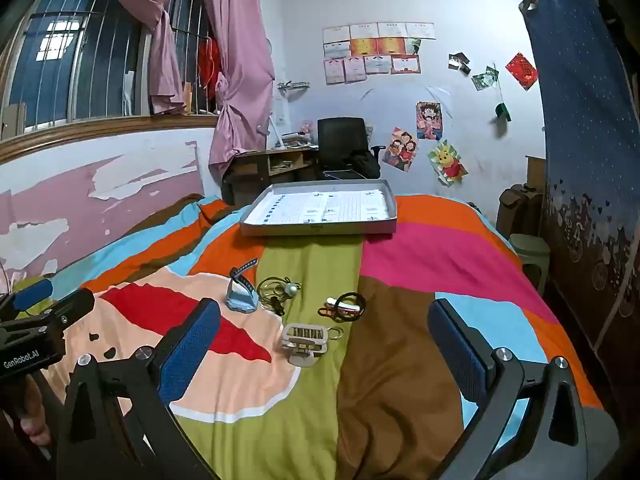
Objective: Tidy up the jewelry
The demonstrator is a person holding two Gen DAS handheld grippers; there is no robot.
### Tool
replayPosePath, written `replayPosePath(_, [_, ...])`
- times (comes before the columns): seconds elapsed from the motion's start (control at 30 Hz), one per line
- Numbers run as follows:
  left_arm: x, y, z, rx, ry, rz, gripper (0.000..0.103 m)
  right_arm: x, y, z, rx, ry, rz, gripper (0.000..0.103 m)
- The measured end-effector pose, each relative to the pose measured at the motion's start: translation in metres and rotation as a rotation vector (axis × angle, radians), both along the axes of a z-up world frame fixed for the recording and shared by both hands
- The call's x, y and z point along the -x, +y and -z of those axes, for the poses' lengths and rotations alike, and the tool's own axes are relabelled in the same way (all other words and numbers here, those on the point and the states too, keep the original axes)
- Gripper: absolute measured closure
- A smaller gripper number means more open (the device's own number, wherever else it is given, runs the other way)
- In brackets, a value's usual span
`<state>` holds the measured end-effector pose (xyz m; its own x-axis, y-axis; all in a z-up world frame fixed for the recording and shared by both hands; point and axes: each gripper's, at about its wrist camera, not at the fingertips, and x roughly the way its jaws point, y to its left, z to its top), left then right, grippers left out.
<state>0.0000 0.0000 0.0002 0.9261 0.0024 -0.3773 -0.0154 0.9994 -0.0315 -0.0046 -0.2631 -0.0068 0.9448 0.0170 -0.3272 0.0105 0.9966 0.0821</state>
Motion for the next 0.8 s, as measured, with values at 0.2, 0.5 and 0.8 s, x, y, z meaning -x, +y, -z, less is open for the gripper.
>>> replayPosePath(0.2, [-0.0005, 0.0001, -0.0003, -0.005, -0.001, 0.0, 0.0, 0.0005, 0.0, -0.0005, -0.003, 0.002, 0.001, 0.001])
replayPosePath(0.5, [0.0002, 0.0002, -0.0006, -0.01, -0.006, 0.0, 0.0, 0.0, -0.0002, -0.0003, -0.002, 0.003, 0.0, 0.001])
replayPosePath(0.8, [-0.0009, 0.0028, -0.0013, -0.012, -0.006, 0.002, 0.0, -0.0004, -0.0015, -0.0003, -0.003, 0.005, 0.0, 0.001])
